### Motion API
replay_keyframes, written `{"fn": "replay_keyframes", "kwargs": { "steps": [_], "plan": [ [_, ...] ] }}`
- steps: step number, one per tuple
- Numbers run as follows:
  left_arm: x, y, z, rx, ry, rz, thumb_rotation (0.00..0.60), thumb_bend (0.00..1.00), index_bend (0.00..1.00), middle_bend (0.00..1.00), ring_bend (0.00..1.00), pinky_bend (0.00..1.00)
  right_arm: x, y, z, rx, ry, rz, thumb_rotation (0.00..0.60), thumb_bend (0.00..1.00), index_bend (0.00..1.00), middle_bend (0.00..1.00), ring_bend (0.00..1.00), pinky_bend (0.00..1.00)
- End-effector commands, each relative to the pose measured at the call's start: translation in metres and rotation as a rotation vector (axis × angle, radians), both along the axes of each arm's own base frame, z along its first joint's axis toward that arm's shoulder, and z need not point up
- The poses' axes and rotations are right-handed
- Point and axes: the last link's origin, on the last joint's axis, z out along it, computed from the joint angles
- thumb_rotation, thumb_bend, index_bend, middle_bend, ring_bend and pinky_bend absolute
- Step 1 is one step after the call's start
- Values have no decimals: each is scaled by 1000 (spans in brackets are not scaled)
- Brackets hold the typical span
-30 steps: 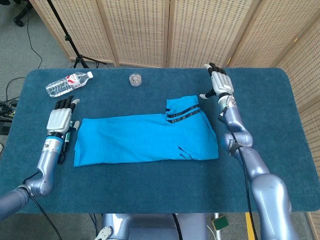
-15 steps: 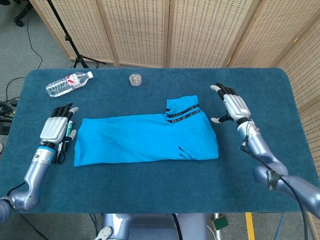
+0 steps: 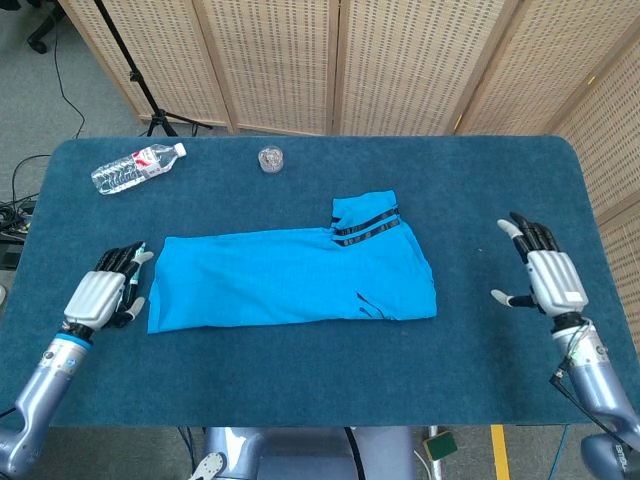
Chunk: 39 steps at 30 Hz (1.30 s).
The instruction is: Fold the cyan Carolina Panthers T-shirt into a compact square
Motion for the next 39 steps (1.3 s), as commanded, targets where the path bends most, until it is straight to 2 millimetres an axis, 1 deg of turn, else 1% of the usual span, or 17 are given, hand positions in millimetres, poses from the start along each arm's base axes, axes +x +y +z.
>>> {"fn": "replay_keyframes", "kwargs": {
  "steps": [1,8,12,14,22,24,29,35,39],
  "plan": [
    [-6,-14,0,-10,-17,0,600,411,0,0,0,0,-10,30,0,-34,-12,-2,600,0,0,0,0,0],
    [-17,-34,-6,-33,-44,-15,600,424,0,0,0,0,-16,67,1,-86,-48,-4,600,0,0,0,0,0],
    [-25,-43,-10,-41,-36,-25,600,424,17,0,0,0,-16,81,3,-108,-67,-1,600,0,0,0,0,0],
    [-30,-46,-14,-56,-29,-22,600,425,37,0,0,0,-16,85,5,-115,-74,6,600,0,0,0,0,0],
    [-48,-58,-28,-106,-1,-22,600,430,92,0,0,0,-16,88,9,-120,-89,34,600,0,0,0,0,0],
    [-50,-62,-38,-113,-20,-27,600,432,100,0,0,0,-16,88,9,-115,-91,36,600,0,0,0,0,0],
    [-52,-59,-53,-107,-36,-53,600,443,120,0,0,0,-16,88,10,-112,-100,42,600,0,0,0,0,0],
    [-49,-50,-63,-93,-52,-70,600,444,134,0,0,0,-17,87,11,-113,-112,38,600,0,0,0,0,0],
    [-49,-44,-66,-86,-44,-70,600,444,138,0,0,0,-17,87,12,-116,-117,36,600,0,0,0,0,0]
  ]
}}
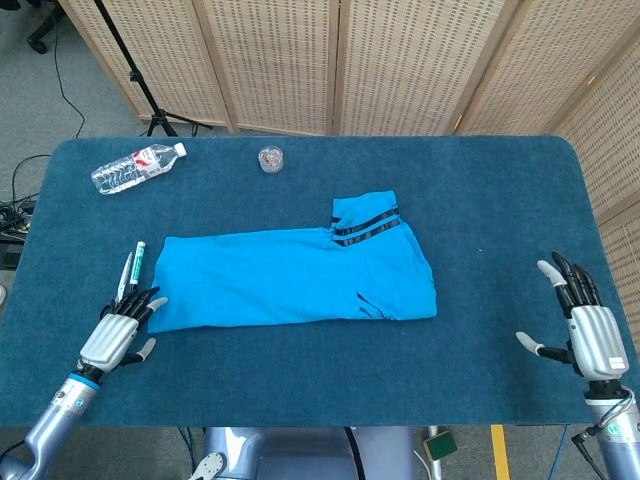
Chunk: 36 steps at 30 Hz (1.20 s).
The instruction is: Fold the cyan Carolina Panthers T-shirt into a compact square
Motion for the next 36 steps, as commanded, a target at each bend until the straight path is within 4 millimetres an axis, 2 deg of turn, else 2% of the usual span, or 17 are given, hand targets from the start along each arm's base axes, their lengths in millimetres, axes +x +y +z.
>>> {"fn": "replay_keyframes", "kwargs": {
  "steps": [1,13,25,36],
  "plan": [
    [0,4,-1,6,6,-1,600,442,141,0,0,0,0,0,0,0,-3,-2,600,0,0,0,0,0],
    [6,13,4,8,82,-10,600,427,217,0,0,0,0,0,1,1,-12,-2,600,0,0,0,0,0],
    [7,5,-2,3,104,-19,600,415,220,0,0,0,0,0,1,6,-11,-4,600,0,0,0,0,0],
    [3,7,-8,23,111,-9,600,411,220,0,0,0,-1,0,1,4,-13,-5,600,0,0,0,0,0]
  ]
}}
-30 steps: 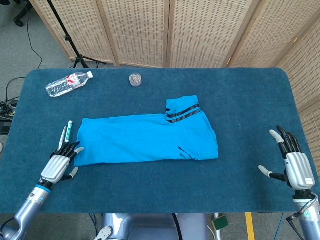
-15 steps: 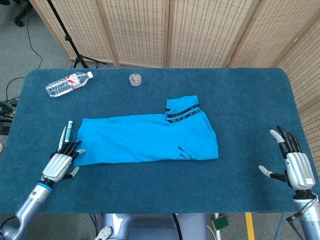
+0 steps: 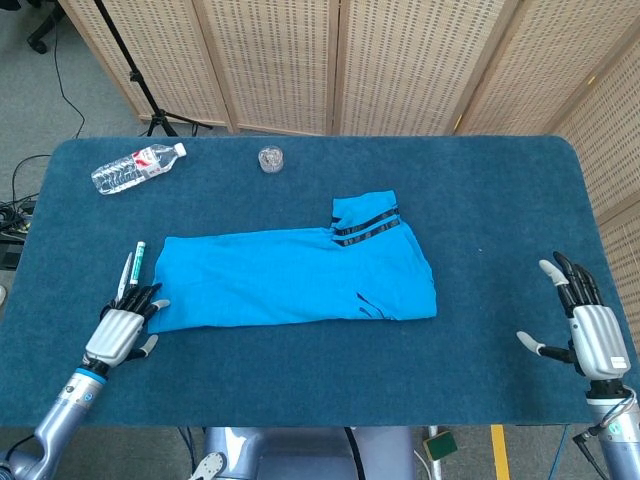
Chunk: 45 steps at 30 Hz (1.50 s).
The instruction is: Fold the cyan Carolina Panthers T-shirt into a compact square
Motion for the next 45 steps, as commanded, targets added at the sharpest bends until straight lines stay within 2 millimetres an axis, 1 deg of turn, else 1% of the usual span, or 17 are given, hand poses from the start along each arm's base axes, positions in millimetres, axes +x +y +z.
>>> {"fn": "replay_keyframes", "kwargs": {
  "steps": [1,13,30,32,35,37,39,45],
  "plan": [
    [0,2,-1,16,1,4,600,411,220,0,0,0,0,0,0,1,-1,0,600,0,0,0,0,0],
    [3,11,-7,46,-3,-1,600,411,220,0,0,0,0,0,1,0,-5,2,600,0,0,0,0,0],
    [9,19,-6,58,-27,-12,600,427,231,0,0,0,0,0,-1,9,0,2,600,0,0,0,0,0],
    [11,20,-6,59,-29,-20,600,431,264,0,0,0,0,0,-1,10,-1,2,600,0,0,0,0,0],
    [12,20,-7,54,-33,-28,600,440,367,0,0,0,-1,-1,-1,10,-3,2,600,0,0,0,0,0],
    [12,19,-7,54,-35,-29,600,449,460,0,0,0,-1,-1,-1,10,-4,2,600,0,0,0,0,0],
    [11,19,-8,52,-35,-25,600,456,518,0,0,0,-1,-1,-1,9,-3,1,600,0,0,0,0,0],
    [9,19,-8,57,-35,-21,600,464,632,0,0,0,-1,-1,-1,10,-3,1,600,0,0,0,0,0]
  ]
}}
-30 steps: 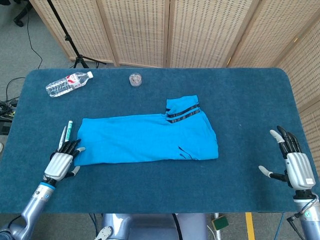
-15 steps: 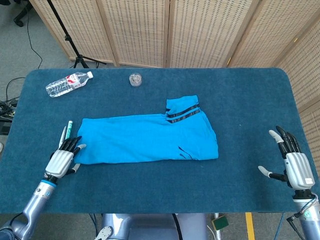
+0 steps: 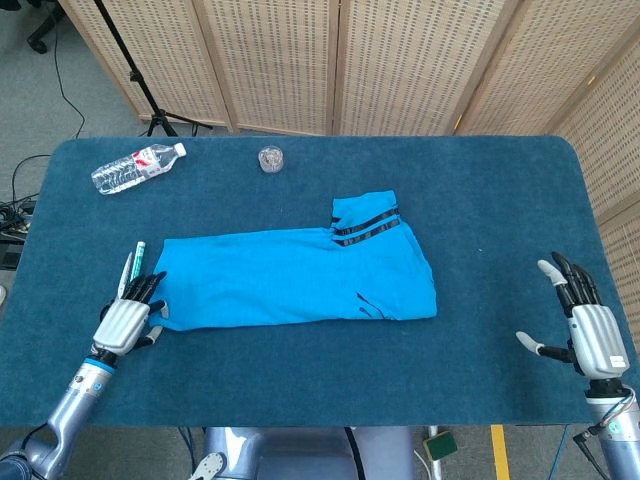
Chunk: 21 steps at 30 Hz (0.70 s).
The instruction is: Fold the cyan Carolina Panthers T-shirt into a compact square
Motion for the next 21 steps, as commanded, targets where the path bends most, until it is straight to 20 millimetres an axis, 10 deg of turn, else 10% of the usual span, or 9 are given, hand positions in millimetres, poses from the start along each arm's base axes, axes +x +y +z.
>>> {"fn": "replay_keyframes", "kwargs": {
  "steps": [1,21],
  "plan": [
    [0,0,0,3,-1,1,600,465,653,0,0,0,0,0,0,1,-1,0,600,0,0,0,0,0],
    [-6,7,19,15,79,-34,600,579,806,0,0,0,-1,0,0,2,0,-1,600,0,0,0,0,0]
  ]
}}
